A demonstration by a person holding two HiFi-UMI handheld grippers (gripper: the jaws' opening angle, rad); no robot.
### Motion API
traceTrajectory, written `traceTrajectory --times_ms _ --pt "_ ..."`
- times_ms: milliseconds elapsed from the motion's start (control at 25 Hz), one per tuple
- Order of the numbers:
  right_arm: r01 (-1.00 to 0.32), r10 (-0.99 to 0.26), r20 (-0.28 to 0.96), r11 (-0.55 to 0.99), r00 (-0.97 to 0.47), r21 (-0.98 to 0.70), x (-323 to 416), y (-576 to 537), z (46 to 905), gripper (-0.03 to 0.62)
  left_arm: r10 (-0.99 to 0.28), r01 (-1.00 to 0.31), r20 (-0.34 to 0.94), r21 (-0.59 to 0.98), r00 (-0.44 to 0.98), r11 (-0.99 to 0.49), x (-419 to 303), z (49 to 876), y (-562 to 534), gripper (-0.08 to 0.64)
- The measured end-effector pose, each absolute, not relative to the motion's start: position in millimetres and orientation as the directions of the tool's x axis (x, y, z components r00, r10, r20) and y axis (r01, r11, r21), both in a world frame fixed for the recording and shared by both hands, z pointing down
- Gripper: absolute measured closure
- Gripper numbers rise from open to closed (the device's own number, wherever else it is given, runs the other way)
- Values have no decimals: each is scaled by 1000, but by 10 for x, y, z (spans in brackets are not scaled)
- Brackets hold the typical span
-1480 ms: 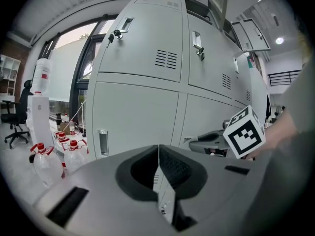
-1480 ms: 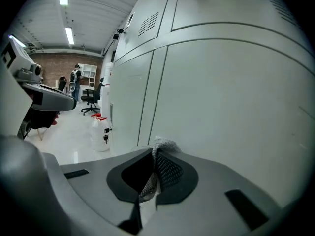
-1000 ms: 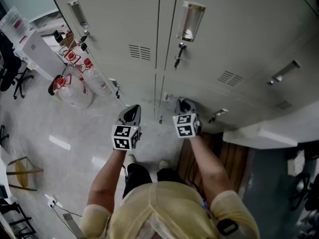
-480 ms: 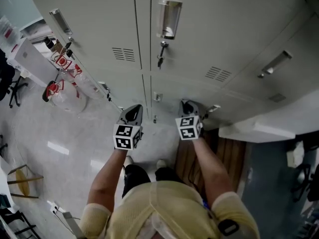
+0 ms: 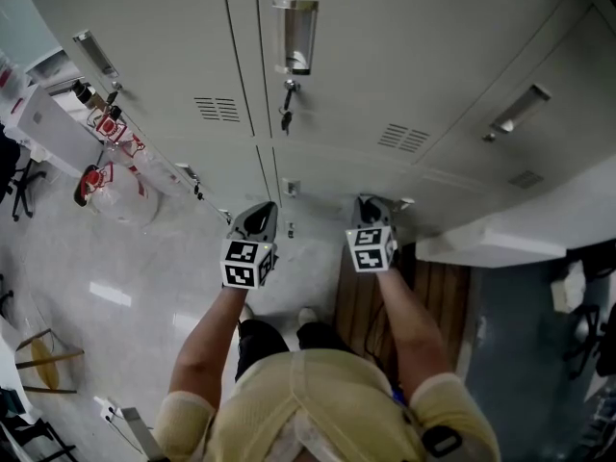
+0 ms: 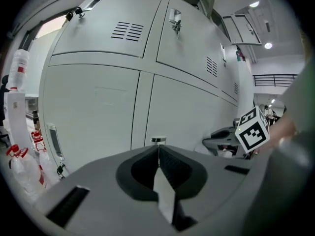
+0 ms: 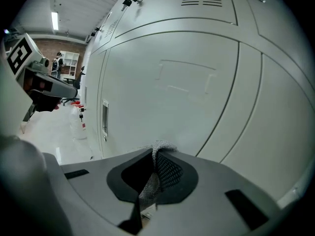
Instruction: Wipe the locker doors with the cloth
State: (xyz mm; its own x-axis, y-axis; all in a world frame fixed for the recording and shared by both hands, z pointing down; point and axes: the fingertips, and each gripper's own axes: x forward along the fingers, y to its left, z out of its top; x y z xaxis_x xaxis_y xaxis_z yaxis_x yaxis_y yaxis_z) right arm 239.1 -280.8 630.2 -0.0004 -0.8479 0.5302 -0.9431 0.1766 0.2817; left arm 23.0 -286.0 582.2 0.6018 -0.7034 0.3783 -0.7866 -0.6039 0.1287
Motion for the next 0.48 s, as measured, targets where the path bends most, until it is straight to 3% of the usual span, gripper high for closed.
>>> traceTrajectory --times_ms 480 --pt "-954 -851 523 119 44 273 2647 -2614 6267 588 -693 -777 379 135 614 -615 311 5851 -2813 558"
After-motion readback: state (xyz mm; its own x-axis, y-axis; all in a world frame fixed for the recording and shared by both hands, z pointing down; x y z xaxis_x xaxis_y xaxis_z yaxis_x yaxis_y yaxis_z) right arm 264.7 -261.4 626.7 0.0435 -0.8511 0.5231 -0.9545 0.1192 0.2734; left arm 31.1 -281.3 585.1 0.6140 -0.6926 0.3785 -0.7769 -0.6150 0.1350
